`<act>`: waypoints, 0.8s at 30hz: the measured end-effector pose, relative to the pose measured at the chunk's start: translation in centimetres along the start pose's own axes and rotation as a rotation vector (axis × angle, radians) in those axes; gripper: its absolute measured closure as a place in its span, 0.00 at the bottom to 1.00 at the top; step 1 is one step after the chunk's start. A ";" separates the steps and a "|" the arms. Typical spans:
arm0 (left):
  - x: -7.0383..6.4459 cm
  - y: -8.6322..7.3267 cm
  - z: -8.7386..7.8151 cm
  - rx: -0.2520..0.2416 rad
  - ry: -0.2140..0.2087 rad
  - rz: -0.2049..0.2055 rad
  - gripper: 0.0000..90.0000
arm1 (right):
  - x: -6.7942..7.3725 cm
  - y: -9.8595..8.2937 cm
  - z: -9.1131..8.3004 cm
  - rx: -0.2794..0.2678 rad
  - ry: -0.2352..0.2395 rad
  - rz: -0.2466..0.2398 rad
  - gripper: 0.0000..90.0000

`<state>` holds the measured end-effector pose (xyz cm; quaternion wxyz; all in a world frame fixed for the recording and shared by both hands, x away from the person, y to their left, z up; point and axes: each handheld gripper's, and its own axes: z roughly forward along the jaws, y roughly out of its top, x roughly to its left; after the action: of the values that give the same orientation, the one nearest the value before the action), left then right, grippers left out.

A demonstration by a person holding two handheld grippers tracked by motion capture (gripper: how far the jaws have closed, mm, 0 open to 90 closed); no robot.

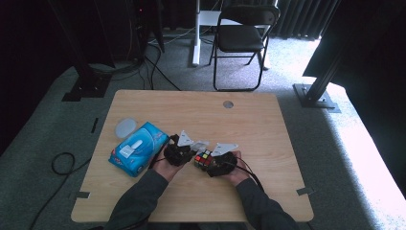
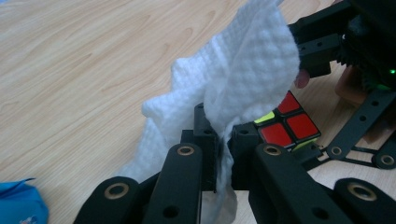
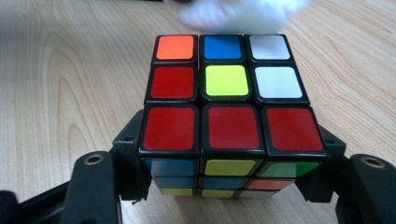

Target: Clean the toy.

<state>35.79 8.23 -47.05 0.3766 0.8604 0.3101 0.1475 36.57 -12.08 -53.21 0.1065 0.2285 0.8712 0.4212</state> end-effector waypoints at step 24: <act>-0.4 0.2 0.5 0.013 0.014 0.031 0.94 | 0.5 0.3 -0.1 -0.003 0.003 -0.025 0.38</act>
<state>35.76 7.60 -47.23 0.3663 0.8665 0.3003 0.1575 36.21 -11.80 -52.92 0.1109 0.2169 0.8736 0.4213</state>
